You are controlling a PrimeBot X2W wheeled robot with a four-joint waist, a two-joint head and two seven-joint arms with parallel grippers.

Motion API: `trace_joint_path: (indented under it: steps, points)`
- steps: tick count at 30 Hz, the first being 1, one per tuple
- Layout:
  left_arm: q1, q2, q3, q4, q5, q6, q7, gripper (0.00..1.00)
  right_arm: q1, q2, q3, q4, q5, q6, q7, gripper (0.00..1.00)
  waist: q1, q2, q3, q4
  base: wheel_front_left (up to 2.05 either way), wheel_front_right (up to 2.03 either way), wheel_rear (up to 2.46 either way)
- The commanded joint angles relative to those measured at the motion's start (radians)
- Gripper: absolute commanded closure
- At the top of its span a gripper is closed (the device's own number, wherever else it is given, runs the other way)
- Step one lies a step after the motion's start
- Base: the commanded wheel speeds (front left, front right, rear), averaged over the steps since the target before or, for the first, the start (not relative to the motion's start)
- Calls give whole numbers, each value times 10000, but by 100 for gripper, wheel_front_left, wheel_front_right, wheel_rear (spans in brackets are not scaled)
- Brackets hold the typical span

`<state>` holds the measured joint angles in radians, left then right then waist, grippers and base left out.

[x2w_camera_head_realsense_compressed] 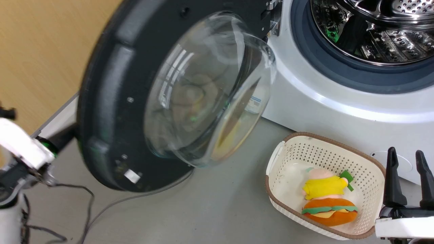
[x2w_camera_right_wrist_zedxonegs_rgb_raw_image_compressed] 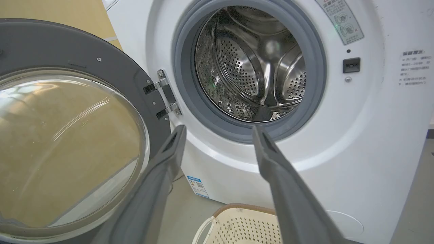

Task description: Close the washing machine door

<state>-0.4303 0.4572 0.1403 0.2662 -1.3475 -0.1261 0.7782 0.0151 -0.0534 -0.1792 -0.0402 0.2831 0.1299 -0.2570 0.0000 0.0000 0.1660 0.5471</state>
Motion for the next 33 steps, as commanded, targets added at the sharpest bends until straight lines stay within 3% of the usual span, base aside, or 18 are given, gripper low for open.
trace_joint_path:
  steps: [1,7,15,21,33]
  points:
    - [243,-63,-167,-238,-40,-46,93,100,57,32,0,2,66,8,-47,0,0,0,-17,8,0,0,0]
    - [827,-150,-548,-1269,-344,-46,397,100,93,32,-53,24,82,8,-47,0,0,0,-123,-46,0,0,0]
    - [2111,-682,-1446,-3182,-728,-46,676,100,162,32,-83,65,191,8,-47,0,0,0,-339,-873,0,0,0]
    - [2218,-1285,-2108,-3378,-821,-46,518,100,37,32,-34,23,153,8,-47,0,0,0,-240,-1603,0,0,0]
    - [1673,-2087,-3410,-3197,-1015,-46,-108,100,-178,32,-81,-10,99,8,-47,0,0,0,286,-3692,0,0,0]
